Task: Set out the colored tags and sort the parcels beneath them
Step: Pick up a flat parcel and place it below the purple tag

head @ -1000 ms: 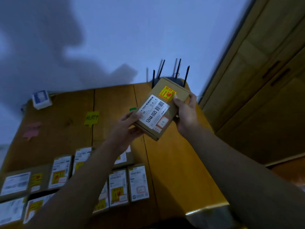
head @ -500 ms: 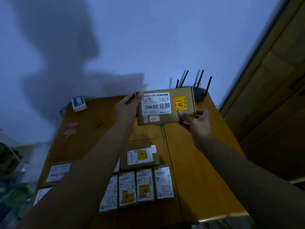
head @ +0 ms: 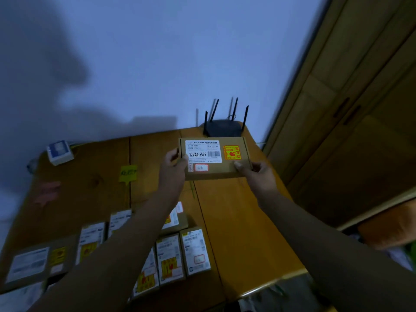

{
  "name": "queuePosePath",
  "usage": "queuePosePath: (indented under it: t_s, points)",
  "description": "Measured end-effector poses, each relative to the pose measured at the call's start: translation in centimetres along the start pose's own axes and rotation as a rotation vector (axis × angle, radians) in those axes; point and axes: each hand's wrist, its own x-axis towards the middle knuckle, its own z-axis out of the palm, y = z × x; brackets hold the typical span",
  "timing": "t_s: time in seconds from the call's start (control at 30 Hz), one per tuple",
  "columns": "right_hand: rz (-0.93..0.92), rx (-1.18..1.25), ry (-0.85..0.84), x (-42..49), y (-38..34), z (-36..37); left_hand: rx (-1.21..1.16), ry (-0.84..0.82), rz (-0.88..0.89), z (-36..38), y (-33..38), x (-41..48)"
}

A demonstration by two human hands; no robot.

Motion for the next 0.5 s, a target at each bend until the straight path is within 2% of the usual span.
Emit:
queuePosePath:
  t_s: [0.13,0.37,0.5]
  points:
    - [0.000,-0.135,0.069,1.6,2.0,-3.1,0.060,-0.090,-0.011,4.7,-2.6,-1.1]
    - [0.102,-0.243,0.188,8.3,8.0,-9.9,0.066,-0.189,-0.218,15.3,-8.9,-0.8]
    - [0.218,-0.268,0.183,14.8,12.2,-12.8,0.054,-0.252,-0.309,21.6,-12.5,0.8]
